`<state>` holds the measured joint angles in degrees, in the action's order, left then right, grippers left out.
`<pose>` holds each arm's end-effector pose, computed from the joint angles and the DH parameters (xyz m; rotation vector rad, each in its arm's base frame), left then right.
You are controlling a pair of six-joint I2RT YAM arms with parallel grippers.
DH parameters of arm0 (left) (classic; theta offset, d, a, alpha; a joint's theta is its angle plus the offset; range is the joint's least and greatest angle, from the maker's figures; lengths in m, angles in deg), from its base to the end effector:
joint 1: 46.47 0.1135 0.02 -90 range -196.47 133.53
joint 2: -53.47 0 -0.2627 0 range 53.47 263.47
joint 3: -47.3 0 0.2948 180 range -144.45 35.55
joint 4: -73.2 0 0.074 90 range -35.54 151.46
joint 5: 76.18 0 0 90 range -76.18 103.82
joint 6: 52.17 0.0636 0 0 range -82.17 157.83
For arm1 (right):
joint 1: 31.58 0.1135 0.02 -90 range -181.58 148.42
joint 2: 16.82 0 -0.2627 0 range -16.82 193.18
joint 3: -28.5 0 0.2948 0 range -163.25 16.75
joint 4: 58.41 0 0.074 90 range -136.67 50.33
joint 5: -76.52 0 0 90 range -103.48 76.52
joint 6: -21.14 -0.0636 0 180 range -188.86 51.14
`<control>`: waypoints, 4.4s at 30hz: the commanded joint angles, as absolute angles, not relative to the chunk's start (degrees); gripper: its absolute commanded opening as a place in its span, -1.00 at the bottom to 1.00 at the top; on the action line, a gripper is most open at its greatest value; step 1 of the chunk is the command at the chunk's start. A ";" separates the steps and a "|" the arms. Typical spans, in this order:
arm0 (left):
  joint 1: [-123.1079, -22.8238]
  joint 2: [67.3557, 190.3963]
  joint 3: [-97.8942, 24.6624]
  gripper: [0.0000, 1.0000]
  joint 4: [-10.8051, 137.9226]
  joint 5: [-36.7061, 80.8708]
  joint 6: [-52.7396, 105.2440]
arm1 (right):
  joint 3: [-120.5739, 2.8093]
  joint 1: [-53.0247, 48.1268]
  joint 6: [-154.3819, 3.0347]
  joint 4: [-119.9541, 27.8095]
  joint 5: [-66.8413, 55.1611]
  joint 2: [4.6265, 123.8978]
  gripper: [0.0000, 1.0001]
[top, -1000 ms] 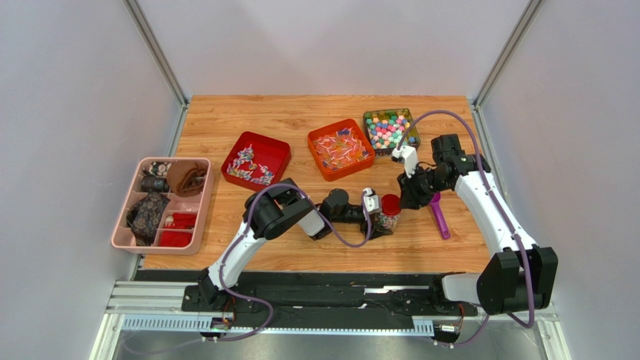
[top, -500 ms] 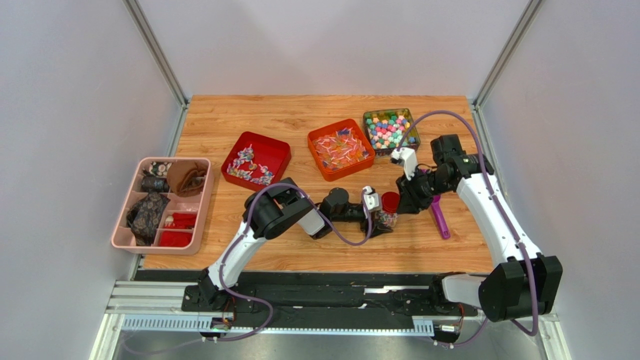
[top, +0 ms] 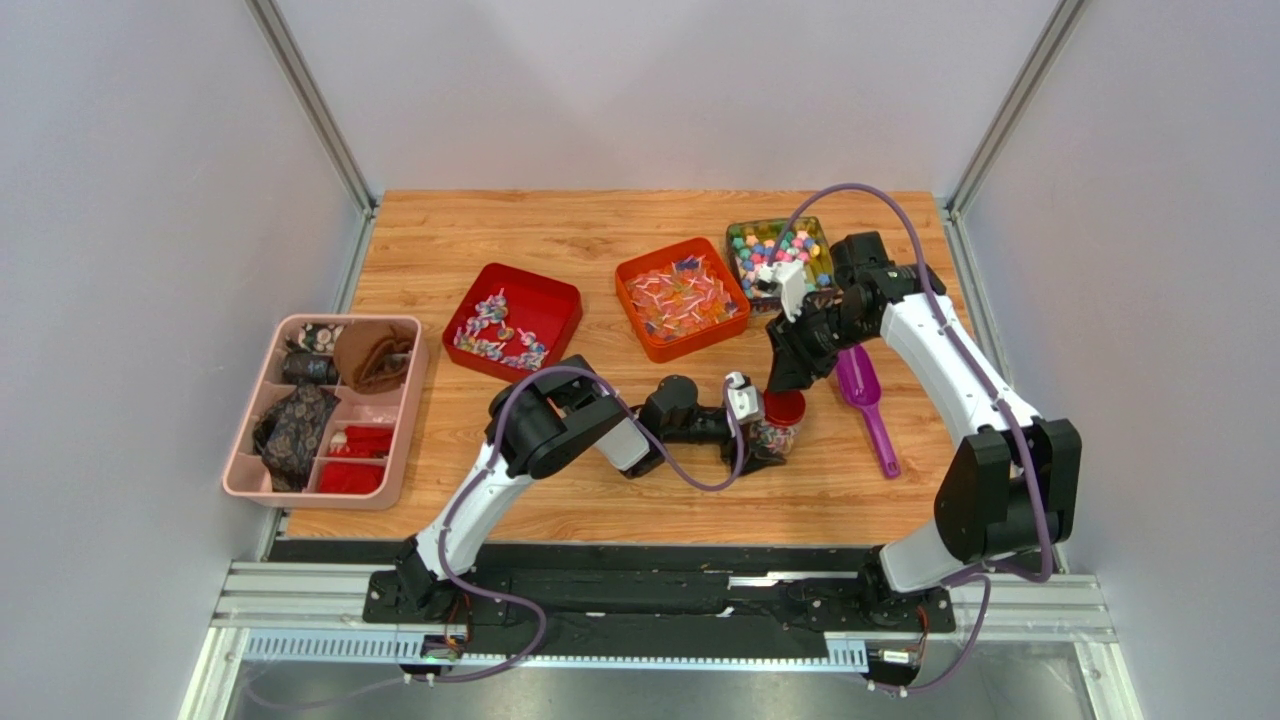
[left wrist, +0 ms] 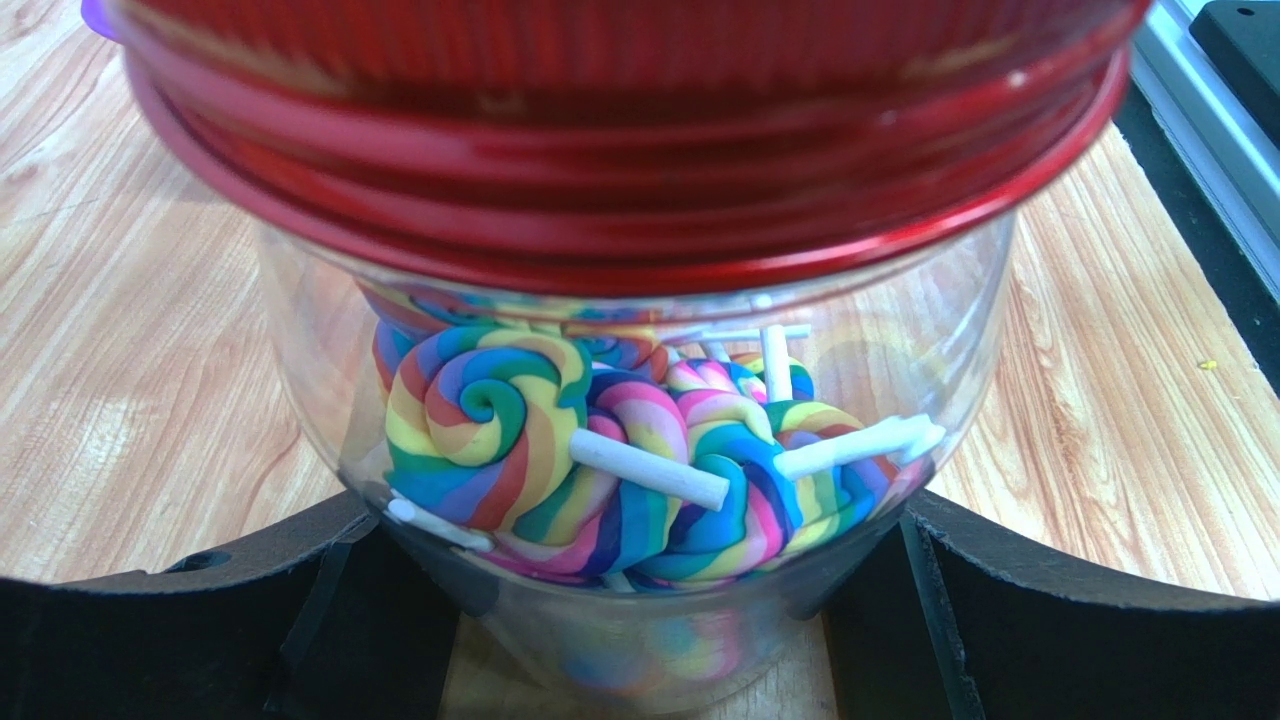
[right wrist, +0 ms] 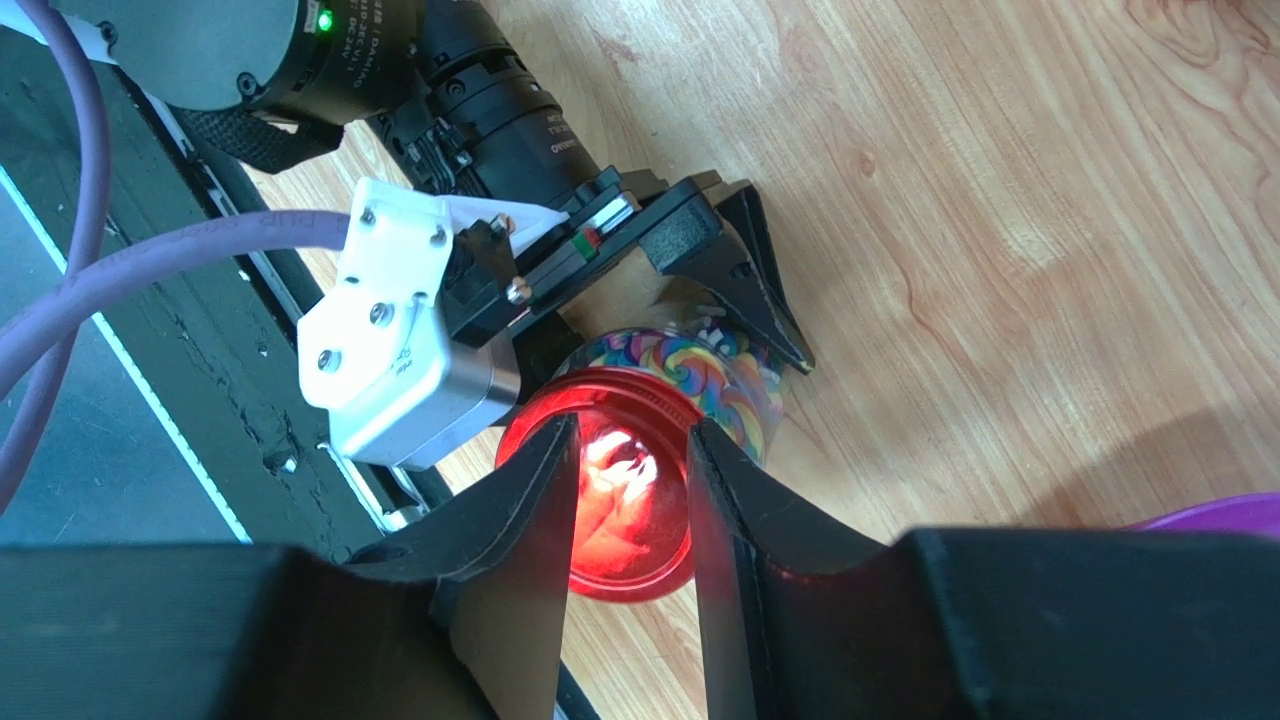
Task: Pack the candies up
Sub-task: Screw the bottle lid onto the packing bottle.
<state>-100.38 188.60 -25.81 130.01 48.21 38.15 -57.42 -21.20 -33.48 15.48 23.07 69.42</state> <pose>0.2481 -0.4013 0.0270 1.2192 1.3124 -1.1857 0.3194 0.0970 0.2536 -1.1365 2.3825 0.7710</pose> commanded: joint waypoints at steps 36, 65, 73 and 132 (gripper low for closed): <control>-100.08 190.40 -25.97 -0.87 122.63 47.66 37.04 | -45.12 -24.46 -30.98 21.18 22.11 58.16 -0.58; -100.08 190.32 -26.41 -0.88 122.01 47.66 36.78 | -61.12 -23.23 -33.97 15.38 25.36 69.75 -0.27; -100.08 190.32 -26.41 -0.89 121.92 47.83 36.95 | -60.68 -22.70 -33.00 15.47 25.72 72.48 -0.28; -100.52 183.73 -22.55 -1.00 112.52 41.96 40.73 | -44.16 -25.42 -41.96 5.54 14.12 49.80 0.27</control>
<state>-100.60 186.22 -26.27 123.56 46.64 40.16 -43.91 -24.11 -37.70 11.57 16.93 51.80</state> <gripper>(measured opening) 0.825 0.624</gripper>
